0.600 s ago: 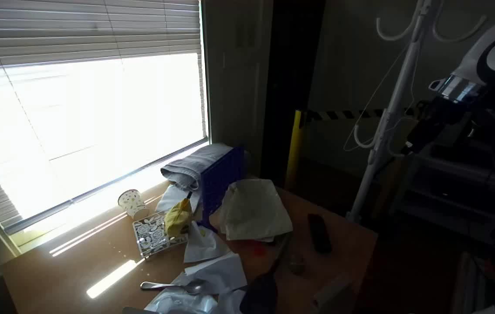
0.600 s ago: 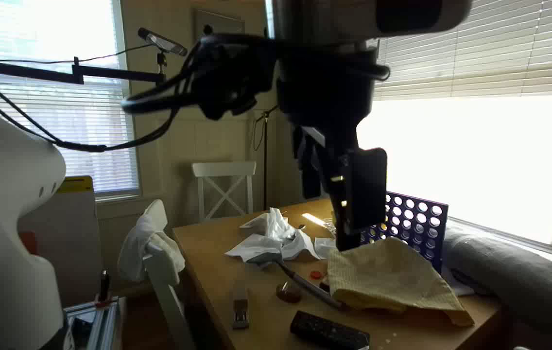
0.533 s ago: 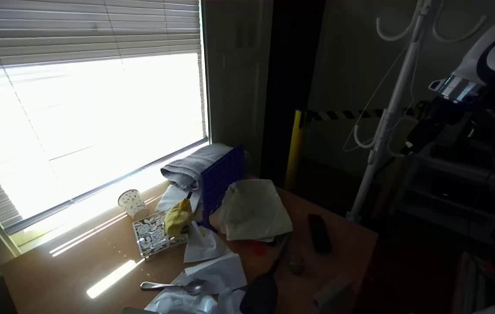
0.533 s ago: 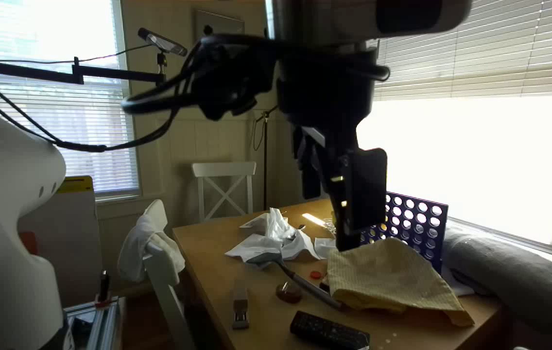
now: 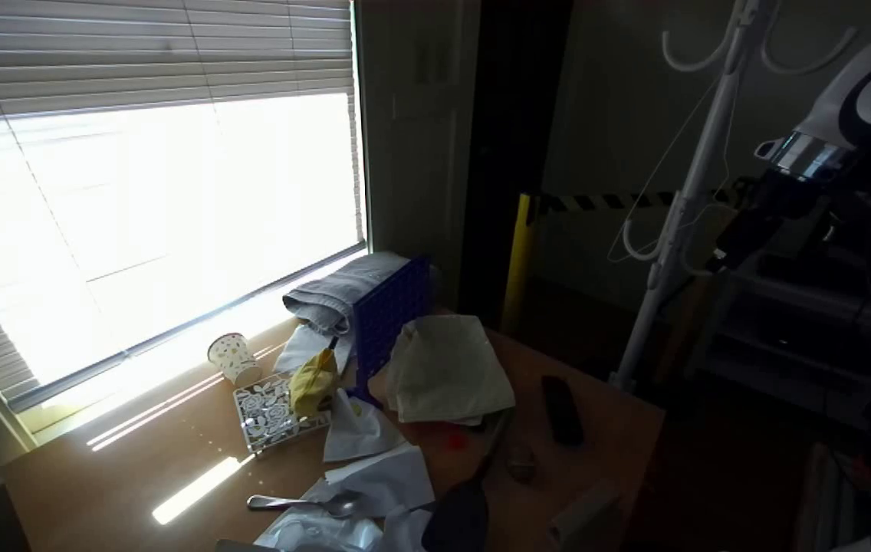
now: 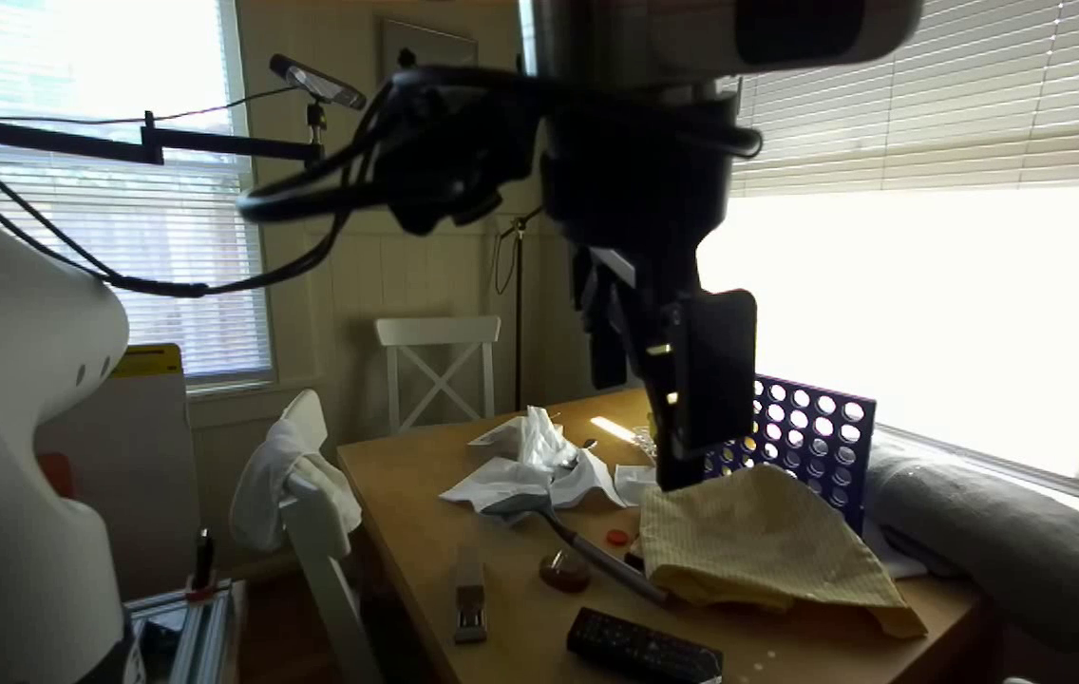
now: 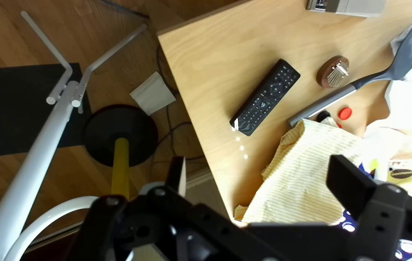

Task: Pick up the hang wire from the stand and put it on the table

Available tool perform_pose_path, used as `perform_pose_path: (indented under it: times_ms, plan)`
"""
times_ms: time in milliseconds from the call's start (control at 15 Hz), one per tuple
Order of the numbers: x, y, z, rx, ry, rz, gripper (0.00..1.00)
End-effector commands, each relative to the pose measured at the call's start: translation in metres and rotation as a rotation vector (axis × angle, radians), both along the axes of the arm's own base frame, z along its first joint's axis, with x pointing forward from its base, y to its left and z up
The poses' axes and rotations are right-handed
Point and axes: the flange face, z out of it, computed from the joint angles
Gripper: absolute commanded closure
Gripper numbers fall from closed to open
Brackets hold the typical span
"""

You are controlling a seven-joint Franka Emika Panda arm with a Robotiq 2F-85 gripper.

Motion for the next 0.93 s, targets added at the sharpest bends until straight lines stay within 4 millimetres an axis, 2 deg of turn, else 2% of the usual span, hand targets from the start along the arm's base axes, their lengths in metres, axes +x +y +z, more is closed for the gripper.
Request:
perform_pose_path:
  times_ms: [0,600,867]
  plan:
    - [0.0,0.0,0.0,0.0,0.001,0.0,0.0]
    - [0.0,0.0,0.0,0.0,0.001,0.0,0.0]
    - [0.01,0.003,0.016,-0.102,-0.122,-0.047,0.0]
